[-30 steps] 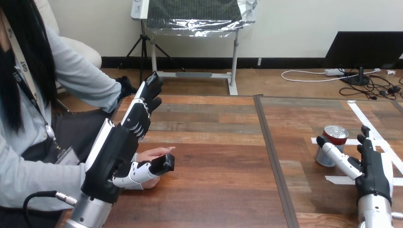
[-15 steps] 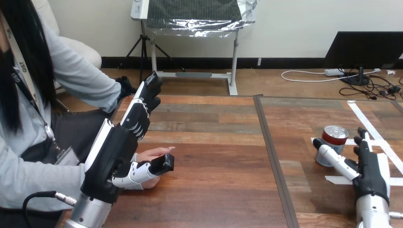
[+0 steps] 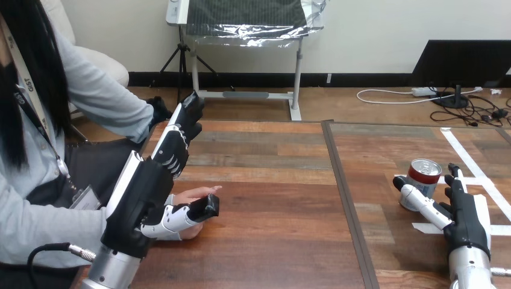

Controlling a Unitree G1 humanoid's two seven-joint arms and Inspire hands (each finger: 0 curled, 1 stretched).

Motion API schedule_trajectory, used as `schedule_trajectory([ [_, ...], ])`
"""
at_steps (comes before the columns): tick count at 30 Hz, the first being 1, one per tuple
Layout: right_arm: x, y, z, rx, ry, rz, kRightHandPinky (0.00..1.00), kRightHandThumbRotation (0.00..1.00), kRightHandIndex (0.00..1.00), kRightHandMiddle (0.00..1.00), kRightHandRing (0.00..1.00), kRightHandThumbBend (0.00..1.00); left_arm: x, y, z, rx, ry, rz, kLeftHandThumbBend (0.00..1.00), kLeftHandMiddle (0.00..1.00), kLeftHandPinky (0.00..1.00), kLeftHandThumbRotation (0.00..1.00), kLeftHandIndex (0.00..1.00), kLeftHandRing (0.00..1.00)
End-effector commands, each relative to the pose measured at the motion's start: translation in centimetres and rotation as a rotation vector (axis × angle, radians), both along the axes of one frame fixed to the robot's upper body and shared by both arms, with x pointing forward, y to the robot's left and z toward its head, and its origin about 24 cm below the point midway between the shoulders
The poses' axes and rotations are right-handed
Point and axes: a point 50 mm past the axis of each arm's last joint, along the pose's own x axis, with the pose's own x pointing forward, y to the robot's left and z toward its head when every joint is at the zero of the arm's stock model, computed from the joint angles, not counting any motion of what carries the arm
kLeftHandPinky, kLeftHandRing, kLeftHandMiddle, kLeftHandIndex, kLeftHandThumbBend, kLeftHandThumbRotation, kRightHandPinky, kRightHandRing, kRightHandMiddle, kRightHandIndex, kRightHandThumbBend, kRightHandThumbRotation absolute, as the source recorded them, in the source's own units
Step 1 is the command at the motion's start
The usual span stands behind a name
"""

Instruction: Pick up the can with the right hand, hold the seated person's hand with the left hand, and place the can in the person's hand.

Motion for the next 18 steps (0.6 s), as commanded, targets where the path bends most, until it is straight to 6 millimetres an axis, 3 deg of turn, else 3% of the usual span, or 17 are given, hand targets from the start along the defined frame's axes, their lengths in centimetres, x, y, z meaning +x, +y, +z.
schedule_trajectory([
  [1, 2.57, 0.28, 2.56, -0.026, -0.078, 0.032, 0.93, 0.54, 1.00, 0.98, 0.98, 1.00, 0.82, -0.12, 1.65, -0.008, -0.080, -0.005, 1.00, 1.00, 0.98, 0.62, 1.00, 1.00],
  [18, 2.83, 0.09, 2.85, -0.029, -0.075, 0.027, 0.92, 0.55, 1.00, 0.97, 0.96, 1.00, 0.77, -0.32, 1.63, -0.018, -0.081, -0.008, 1.00, 1.00, 0.97, 0.61, 1.00, 1.00],
])
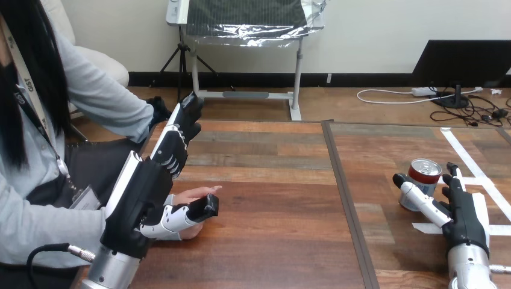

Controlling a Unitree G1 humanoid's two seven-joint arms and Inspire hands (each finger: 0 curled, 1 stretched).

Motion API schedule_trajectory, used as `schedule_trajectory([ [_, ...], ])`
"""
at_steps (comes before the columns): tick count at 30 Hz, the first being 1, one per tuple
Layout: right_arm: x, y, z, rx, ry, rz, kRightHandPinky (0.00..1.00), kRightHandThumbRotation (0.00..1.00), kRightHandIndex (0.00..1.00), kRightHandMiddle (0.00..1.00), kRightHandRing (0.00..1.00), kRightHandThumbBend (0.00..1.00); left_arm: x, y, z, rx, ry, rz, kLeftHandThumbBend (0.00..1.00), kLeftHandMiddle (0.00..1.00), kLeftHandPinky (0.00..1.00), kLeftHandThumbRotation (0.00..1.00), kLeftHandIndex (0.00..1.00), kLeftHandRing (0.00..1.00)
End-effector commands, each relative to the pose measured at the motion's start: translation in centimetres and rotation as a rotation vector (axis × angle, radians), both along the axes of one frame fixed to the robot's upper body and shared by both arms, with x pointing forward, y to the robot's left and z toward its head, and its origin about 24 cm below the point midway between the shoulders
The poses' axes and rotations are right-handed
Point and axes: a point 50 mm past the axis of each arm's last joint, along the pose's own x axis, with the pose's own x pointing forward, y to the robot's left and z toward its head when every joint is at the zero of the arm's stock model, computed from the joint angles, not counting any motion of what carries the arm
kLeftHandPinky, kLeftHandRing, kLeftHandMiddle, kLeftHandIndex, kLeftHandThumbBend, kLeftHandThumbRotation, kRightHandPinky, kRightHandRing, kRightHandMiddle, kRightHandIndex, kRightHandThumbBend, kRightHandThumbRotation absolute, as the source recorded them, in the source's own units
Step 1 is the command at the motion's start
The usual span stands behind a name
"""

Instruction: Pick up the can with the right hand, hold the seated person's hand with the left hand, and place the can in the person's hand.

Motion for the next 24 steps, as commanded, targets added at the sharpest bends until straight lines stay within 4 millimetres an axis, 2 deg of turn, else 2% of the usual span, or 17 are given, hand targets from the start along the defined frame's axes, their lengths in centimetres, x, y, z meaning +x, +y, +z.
schedule_trajectory([
  [1, 2.6, 0.0, 2.8, -0.030, -0.087, 0.029, 0.92, 0.55, 1.00, 0.97, 0.96, 1.00, 0.8, -0.4, 1.6, -0.019, -0.081, -0.010, 1.00, 1.00, 0.97, 0.61, 1.00, 1.00],
  [7, 2.8, 0.0, 3.1, -0.031, -0.096, 0.030, 0.91, 0.55, 1.00, 0.97, 0.96, 1.00, 0.8, -0.4, 1.6, -0.021, -0.081, -0.014, 1.00, 1.00, 0.97, 0.61, 1.00, 1.00],
  [9, 2.8, -0.1, 3.2, -0.034, -0.097, 0.030, 0.85, 0.55, 1.00, 0.97, 0.92, 1.00, 0.8, -0.5, 1.5, -0.023, -0.080, -0.015, 1.00, 1.00, 0.97, 0.61, 1.00, 1.00],
  [13, 3.0, -0.2, 3.4, -0.026, -0.097, 0.030, 0.82, 0.54, 1.00, 0.97, 0.91, 1.00, 0.8, -0.5, 1.5, -0.022, -0.080, -0.017, 1.00, 1.00, 0.98, 0.60, 1.00, 1.00],
  [24, 3.4, -0.6, 4.0, -0.047, -0.093, 0.030, 0.83, 0.54, 0.99, 0.96, 0.92, 1.00, 0.6, -0.5, 1.2, -0.028, -0.072, -0.017, 1.00, 1.00, 0.98, 0.59, 1.00, 1.00],
])
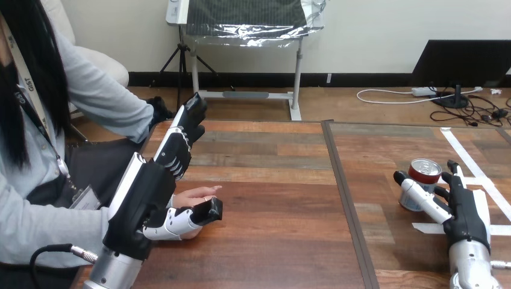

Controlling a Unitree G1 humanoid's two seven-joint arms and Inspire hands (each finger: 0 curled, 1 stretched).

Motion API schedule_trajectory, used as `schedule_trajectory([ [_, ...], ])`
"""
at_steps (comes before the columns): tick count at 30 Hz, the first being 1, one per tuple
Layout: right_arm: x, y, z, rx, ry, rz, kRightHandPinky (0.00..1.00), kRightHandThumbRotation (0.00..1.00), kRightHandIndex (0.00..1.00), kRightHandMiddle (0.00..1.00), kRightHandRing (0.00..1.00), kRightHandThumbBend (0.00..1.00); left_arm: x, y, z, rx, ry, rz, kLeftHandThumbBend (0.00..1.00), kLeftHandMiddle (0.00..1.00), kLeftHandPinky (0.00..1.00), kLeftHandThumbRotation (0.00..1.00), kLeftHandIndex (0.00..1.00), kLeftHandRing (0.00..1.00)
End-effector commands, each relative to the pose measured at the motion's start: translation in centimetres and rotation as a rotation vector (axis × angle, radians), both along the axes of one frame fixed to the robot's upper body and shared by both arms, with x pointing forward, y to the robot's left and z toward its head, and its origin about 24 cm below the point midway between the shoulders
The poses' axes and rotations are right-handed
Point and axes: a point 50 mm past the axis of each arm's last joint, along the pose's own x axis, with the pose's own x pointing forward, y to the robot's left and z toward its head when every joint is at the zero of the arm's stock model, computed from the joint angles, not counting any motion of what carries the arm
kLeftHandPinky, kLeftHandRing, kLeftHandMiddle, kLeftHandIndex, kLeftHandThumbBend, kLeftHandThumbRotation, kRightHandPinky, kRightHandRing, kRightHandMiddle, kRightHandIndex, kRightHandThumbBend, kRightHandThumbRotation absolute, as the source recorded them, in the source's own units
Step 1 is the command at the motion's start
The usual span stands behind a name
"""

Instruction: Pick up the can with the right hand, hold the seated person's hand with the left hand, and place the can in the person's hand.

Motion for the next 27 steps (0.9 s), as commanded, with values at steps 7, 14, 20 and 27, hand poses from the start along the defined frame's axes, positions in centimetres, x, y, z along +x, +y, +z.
schedule_trajectory([
  [7, 3.3, -0.6, 4.0, -0.030, -0.103, 0.026, 0.84, 0.53, 0.99, 0.96, 0.92, 1.00, 0.5, -0.3, 1.3, -0.031, -0.075, 0.005, 1.00, 1.00, 0.97, 0.59, 1.00, 1.00],
  [14, 3.6, -0.8, 4.4, 0.002, -0.111, 0.024, 0.85, 0.50, 0.99, 0.95, 0.93, 1.00, 0.4, -0.4, 1.3, -0.034, -0.077, 0.011, 1.00, 1.00, 0.96, 0.60, 1.00, 1.00],
  [20, 3.8, -0.9, 4.7, 0.011, -0.115, 0.020, 0.86, 0.46, 0.98, 0.94, 0.93, 1.00, 0.3, -0.4, 1.3, -0.044, -0.077, 0.011, 1.00, 1.00, 0.96, 0.59, 1.00, 1.00],
  [27, 4.1, -1.0, 5.0, 0.010, -0.118, 0.000, 0.84, 0.38, 0.95, 0.91, 0.89, 1.00, 0.1, -0.4, 1.4, -0.045, -0.080, 0.011, 1.00, 1.00, 0.96, 0.59, 1.00, 1.00],
])
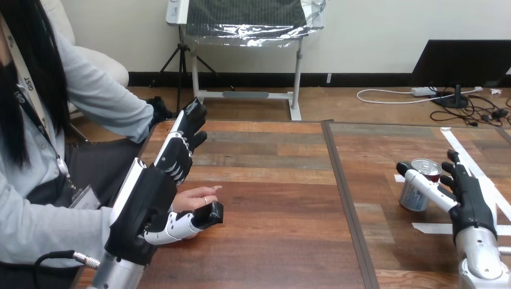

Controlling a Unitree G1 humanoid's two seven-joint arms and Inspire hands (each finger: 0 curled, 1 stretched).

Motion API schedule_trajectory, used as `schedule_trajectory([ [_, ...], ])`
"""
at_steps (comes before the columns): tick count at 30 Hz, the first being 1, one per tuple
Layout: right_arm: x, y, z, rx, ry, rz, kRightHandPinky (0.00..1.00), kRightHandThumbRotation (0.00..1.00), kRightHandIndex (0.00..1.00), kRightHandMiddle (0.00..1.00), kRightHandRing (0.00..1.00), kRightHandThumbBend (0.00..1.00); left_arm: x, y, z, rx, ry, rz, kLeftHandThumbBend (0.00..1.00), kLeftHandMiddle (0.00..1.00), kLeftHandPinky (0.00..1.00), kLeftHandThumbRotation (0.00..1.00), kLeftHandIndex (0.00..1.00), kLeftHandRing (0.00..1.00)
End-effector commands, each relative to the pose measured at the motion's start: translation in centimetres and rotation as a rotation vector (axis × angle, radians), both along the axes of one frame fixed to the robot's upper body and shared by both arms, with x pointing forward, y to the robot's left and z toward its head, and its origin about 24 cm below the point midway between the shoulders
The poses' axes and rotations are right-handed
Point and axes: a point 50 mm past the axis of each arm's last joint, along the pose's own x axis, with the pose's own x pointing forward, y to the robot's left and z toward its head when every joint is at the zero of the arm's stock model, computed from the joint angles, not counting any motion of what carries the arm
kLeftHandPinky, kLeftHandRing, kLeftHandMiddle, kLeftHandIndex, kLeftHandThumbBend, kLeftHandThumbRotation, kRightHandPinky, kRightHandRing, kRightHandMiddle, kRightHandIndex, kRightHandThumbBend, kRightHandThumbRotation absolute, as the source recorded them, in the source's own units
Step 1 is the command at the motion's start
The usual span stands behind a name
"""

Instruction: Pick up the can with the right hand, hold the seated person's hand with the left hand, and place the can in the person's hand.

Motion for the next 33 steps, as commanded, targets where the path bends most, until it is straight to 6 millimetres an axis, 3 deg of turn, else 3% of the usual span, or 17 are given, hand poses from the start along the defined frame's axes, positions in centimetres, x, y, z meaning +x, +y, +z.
schedule_trajectory([
  [1, 2.84, -0.27, 3.64, -0.007, -0.112, -0.015, 0.83, 0.37, 0.94, 0.90, 0.88, 1.00, 0.60, -0.18, 1.85, -0.022, -0.096, 0.004, 1.00, 1.00, 0.96, 0.58, 1.00, 1.00],
  [16, 3.24, -0.33, 4.00, 0.026, -0.114, -0.048, 0.68, 0.11, 0.84, 0.77, 0.76, 0.96, 0.39, -0.31, 1.95, -0.032, -0.103, 0.004, 1.00, 1.00, 0.96, 0.57, 0.99, 1.00],
  [28, 3.48, -0.29, 4.25, 0.010, -0.111, -0.062, 0.48, 0.04, 0.77, 0.68, 0.60, 0.96, 0.24, -0.48, 2.02, -0.043, -0.105, -0.001, 1.00, 1.00, 0.96, 0.57, 0.99, 1.00],
  [33, 3.49, -0.29, 4.31, 0.012, -0.119, -0.064, 0.48, 0.01, 0.73, 0.65, 0.58, 0.95, 0.19, -0.52, 2.06, -0.043, -0.108, 0.000, 1.00, 1.00, 0.96, 0.56, 0.99, 1.00],
])
